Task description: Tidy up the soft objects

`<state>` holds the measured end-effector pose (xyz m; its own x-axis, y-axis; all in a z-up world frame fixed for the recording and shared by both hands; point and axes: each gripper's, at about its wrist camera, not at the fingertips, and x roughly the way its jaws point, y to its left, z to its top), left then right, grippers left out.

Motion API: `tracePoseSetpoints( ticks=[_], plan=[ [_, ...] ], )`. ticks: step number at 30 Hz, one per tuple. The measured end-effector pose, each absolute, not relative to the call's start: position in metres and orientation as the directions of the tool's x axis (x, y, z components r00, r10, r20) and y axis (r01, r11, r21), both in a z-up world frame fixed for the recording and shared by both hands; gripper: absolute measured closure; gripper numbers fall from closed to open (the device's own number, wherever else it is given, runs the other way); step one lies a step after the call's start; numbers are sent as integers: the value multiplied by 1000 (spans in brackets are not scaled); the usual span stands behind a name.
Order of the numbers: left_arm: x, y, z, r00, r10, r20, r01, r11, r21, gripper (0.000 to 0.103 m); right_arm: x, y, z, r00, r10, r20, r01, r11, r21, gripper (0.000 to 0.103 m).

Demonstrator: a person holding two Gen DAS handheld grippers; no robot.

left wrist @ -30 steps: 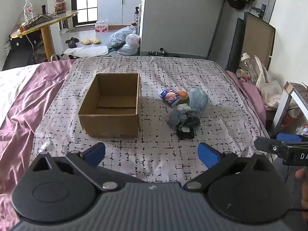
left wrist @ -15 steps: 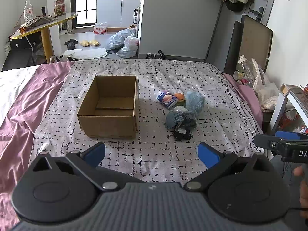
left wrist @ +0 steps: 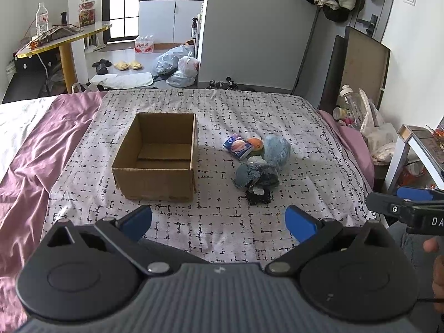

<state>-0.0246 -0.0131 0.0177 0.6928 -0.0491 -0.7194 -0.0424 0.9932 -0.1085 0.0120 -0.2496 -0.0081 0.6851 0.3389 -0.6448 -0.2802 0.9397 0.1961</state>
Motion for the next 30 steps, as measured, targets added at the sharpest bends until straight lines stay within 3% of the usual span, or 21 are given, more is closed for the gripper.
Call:
tracePoseSetpoints(
  ticks=[30],
  plan=[
    [-33,-17,21,706,-60,-705,-30,993,-115,1,2,-256,-2,702,319,-637,-262,947,185,0]
  ],
)
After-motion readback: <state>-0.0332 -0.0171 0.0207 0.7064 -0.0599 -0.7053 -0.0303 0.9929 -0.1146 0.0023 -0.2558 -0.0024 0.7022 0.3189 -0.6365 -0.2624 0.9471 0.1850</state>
